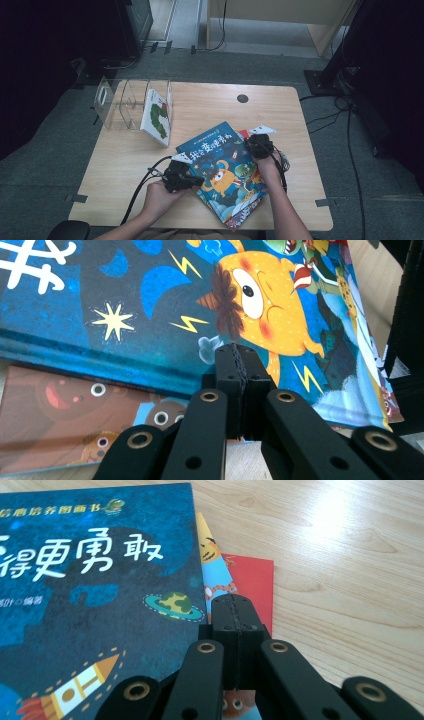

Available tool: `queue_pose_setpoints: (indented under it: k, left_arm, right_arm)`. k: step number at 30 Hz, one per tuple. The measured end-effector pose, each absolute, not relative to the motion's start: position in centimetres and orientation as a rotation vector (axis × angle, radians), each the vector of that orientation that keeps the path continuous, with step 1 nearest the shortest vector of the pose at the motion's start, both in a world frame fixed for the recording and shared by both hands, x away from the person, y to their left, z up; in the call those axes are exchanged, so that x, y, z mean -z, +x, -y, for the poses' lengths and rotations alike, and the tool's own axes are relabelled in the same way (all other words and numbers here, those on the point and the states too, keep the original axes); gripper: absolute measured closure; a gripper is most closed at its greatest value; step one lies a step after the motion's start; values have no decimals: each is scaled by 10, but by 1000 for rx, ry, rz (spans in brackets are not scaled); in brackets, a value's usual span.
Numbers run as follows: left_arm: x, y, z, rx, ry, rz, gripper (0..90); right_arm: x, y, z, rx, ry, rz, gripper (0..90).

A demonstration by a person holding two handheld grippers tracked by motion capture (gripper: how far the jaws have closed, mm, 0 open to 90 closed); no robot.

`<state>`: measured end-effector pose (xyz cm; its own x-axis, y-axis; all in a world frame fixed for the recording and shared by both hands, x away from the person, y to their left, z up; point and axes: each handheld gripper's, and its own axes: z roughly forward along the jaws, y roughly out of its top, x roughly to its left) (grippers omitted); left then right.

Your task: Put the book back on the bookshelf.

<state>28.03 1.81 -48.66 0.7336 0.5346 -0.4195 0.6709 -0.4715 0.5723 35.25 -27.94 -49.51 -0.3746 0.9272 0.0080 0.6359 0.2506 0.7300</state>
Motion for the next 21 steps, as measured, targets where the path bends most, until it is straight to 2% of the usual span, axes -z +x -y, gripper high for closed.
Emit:
queue_pose_setpoints:
  k: [9, 18, 21]
  left_arm:
    - [490, 286, -12, 223, 2146, -918, 900]
    - [490, 302, -4, 239, 2140, -916, 900]
    - [486, 305, -8, 234, 2144, -929, 866]
  right_arm:
    - [485, 347, 296, -998, 1433, -2037, 900]
    - [485, 317, 316, -1075, 1456, -2021, 900]
    - [486, 310, 316, -1071, 1437, -2042, 900]
